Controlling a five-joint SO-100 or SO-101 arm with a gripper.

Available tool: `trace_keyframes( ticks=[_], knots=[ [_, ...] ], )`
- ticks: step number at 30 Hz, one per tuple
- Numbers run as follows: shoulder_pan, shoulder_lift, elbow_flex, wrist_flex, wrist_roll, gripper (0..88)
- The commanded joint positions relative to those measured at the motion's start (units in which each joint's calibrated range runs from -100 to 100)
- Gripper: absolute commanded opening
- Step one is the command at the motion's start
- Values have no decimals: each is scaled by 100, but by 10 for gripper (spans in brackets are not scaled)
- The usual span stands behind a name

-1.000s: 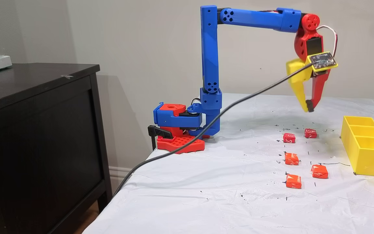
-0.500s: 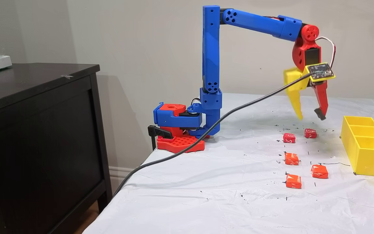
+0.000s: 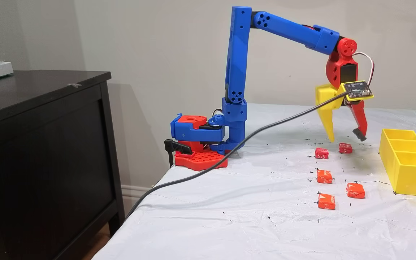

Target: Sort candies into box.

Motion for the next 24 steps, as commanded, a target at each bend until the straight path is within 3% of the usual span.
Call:
trace_keyframes(
  ticks=[1,15,21,24],
  knots=[
    [-56,35,-23,-178,-15,242],
    [-74,289,-32,-579,-68,225],
    [-92,417,5,-595,-88,100],
    [-83,459,5,-595,-88,95]
  ],
)
